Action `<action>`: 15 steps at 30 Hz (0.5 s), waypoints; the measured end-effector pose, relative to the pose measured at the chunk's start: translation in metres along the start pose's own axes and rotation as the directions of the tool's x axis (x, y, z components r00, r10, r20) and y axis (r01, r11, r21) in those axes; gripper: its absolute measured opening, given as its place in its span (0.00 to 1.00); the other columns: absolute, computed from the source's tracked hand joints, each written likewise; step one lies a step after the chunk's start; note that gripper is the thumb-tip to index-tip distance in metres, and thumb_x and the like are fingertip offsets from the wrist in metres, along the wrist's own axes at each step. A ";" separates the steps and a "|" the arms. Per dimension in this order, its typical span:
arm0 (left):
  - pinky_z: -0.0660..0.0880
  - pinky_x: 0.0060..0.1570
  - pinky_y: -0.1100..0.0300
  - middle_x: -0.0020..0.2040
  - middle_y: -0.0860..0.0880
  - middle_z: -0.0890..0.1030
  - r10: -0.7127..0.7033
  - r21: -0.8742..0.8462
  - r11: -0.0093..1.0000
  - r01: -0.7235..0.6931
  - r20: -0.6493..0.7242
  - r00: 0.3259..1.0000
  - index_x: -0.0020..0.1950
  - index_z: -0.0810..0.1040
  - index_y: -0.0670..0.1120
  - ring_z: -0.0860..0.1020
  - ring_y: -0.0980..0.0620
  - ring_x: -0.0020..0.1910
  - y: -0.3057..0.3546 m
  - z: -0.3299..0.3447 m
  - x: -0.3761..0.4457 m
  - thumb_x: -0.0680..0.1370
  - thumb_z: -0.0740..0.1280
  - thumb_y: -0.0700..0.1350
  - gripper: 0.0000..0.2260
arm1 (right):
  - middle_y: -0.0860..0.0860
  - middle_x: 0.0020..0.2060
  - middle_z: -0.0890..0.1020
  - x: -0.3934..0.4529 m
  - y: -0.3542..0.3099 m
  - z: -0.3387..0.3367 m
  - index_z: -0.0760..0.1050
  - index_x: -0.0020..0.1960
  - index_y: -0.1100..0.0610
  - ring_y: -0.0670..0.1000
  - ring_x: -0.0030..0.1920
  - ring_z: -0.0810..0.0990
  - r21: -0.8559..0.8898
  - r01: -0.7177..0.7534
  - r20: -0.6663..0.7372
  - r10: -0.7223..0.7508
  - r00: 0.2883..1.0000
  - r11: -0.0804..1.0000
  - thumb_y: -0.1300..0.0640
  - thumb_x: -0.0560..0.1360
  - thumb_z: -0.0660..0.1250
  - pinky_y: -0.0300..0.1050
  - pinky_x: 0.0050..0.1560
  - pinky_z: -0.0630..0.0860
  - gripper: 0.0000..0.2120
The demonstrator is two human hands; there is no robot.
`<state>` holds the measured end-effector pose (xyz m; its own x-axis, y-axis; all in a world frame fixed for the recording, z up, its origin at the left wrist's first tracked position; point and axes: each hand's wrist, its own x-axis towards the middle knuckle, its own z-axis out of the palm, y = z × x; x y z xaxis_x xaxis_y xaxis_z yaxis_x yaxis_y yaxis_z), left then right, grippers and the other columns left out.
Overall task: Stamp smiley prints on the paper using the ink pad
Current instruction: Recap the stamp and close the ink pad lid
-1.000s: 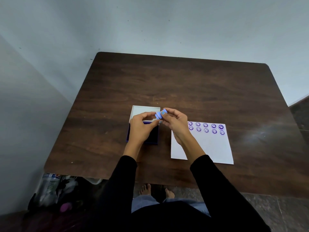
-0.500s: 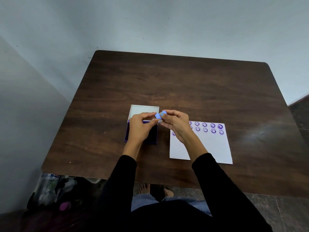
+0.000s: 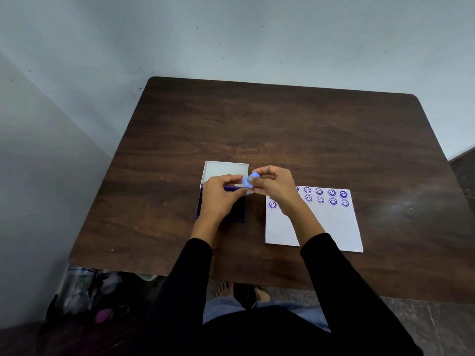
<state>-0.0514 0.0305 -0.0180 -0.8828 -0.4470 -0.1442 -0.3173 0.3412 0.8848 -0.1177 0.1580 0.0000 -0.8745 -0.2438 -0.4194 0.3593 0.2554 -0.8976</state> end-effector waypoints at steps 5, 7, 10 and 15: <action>0.74 0.61 0.54 0.58 0.47 0.82 -0.018 0.085 0.996 0.025 -0.084 0.996 0.62 0.78 0.42 0.79 0.53 0.54 -0.005 -0.012 0.013 0.72 0.73 0.43 0.19 | 0.57 0.43 0.85 0.001 0.002 -0.013 0.80 0.43 0.57 0.53 0.43 0.82 -0.541 0.120 0.060 -0.104 0.993 0.833 0.65 0.66 0.72 0.42 0.37 0.78 0.07; 0.74 0.61 0.53 0.59 0.46 0.81 -0.029 0.099 0.994 0.043 -0.135 0.990 0.63 0.77 0.42 0.79 0.50 0.56 -0.008 -0.016 0.016 0.75 0.70 0.45 0.17 | 0.57 0.44 0.85 0.002 0.004 -0.014 0.81 0.44 0.58 0.51 0.40 0.80 -0.608 0.122 0.104 -0.074 0.992 0.784 0.65 0.67 0.72 0.37 0.32 0.76 0.07; 0.73 0.61 0.54 0.61 0.44 0.80 -0.066 0.109 0.990 0.086 -0.175 0.982 0.64 0.76 0.41 0.78 0.49 0.58 -0.010 -0.020 0.019 0.78 0.67 0.47 0.17 | 0.57 0.44 0.84 0.003 0.007 -0.010 0.81 0.45 0.59 0.50 0.39 0.78 -0.661 0.133 0.110 -0.080 0.991 0.739 0.64 0.67 0.72 0.38 0.34 0.75 0.06; 0.73 0.62 0.51 0.61 0.43 0.80 -0.067 0.109 0.990 0.089 -0.191 0.979 0.64 0.76 0.41 0.77 0.47 0.60 -0.011 -0.024 0.021 0.79 0.64 0.50 0.18 | 0.55 0.47 0.84 0.005 0.002 -0.011 0.80 0.49 0.58 0.54 0.45 0.82 -0.636 0.121 0.150 -0.032 0.988 0.762 0.67 0.63 0.74 0.42 0.38 0.80 0.15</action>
<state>-0.0583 -0.0027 -0.0197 -0.7771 -0.6186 -0.1161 -0.4308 0.3883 0.8146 -0.1252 0.1678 -0.0021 -0.8264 -0.3896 -0.4065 -0.0391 0.7600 -0.6488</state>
